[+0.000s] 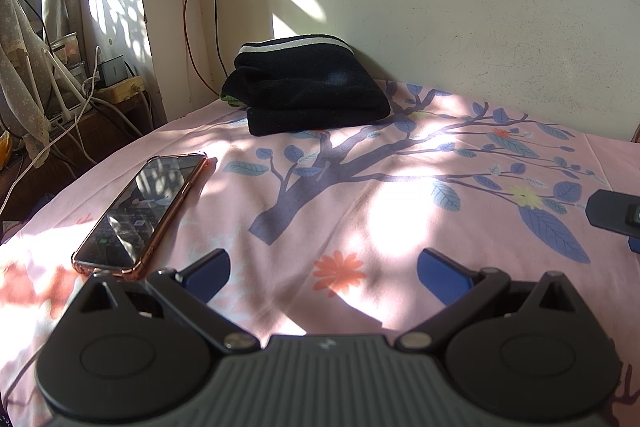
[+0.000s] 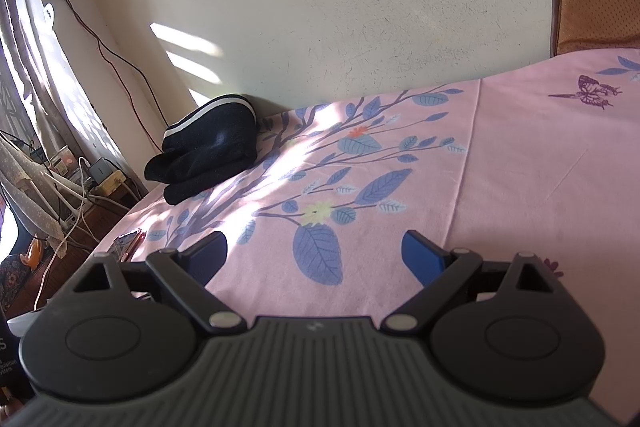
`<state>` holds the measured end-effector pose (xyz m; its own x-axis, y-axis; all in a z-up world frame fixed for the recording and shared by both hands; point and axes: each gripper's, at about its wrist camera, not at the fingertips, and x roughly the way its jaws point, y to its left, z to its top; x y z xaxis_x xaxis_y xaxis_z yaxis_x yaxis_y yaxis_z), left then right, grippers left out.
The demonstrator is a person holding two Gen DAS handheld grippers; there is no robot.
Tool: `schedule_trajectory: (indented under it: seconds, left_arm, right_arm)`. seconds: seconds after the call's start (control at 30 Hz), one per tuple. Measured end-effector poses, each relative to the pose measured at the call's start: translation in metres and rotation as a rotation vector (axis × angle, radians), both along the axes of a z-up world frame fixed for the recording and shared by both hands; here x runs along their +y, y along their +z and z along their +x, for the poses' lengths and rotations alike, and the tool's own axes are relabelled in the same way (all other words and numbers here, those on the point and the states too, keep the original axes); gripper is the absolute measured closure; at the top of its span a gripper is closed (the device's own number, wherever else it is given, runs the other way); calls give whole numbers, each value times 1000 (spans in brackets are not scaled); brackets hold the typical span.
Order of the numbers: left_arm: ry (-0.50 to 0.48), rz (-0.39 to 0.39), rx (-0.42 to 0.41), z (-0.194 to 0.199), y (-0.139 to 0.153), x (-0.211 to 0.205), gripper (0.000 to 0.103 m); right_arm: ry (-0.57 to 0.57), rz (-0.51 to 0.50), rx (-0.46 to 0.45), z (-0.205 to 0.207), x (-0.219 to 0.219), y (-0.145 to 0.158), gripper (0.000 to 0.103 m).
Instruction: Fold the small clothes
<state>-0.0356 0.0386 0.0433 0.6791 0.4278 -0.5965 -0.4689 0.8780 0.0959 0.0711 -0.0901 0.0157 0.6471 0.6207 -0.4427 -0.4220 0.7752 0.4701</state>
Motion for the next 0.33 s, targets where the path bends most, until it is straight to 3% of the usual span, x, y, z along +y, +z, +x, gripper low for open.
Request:
schedule_trajectory:
  seconds: [0.33]
  left_arm:
    - [-17,34,-21,-4,4,-5,0]
  right_arm:
    - [0,-1,-1,0,0,0,7]
